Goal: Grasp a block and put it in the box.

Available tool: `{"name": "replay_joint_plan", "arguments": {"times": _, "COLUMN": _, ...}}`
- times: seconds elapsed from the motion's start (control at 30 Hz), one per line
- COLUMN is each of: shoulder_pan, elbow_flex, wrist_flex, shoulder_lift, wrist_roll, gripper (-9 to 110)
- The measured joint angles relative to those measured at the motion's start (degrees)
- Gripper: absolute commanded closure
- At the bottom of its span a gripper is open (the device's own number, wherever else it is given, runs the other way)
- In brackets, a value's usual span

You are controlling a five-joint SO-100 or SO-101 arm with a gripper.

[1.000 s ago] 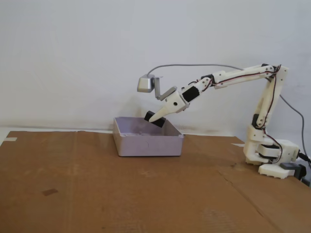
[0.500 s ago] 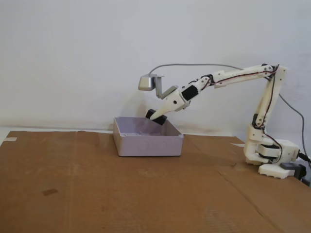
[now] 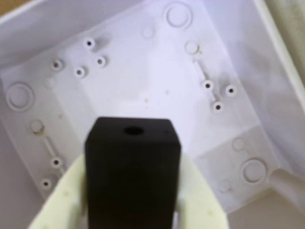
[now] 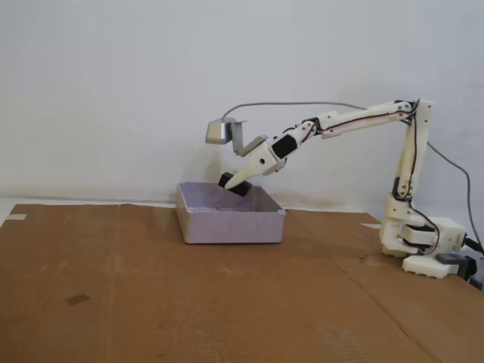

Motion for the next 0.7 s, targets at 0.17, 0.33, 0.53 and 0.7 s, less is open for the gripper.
{"name": "replay_joint_plan", "arguments": {"times": 0.17, "shoulder_pan": -0.53, "elbow_flex": 0.0, "wrist_flex": 0.0, "shoulder_lift": -0.26, "wrist_roll": 0.0, "gripper": 93}}
{"name": "replay_joint_plan", "arguments": {"times": 0.33, "shoulder_pan": -0.79, "elbow_flex": -0.09, "wrist_flex": 0.0, "shoulder_lift": -1.58, "wrist_roll": 0.0, "gripper": 93}}
{"name": "replay_joint_plan", "arguments": {"times": 0.53, "shoulder_pan": -0.62, "elbow_flex": -0.09, "wrist_flex": 0.0, "shoulder_lift": -4.04, "wrist_roll": 0.0, "gripper": 93}}
{"name": "replay_joint_plan", "arguments": {"times": 0.7, "shoulder_pan": -0.62, "elbow_flex": -0.09, "wrist_flex": 0.0, "shoulder_lift": -5.8, "wrist_roll": 0.0, "gripper": 93}}
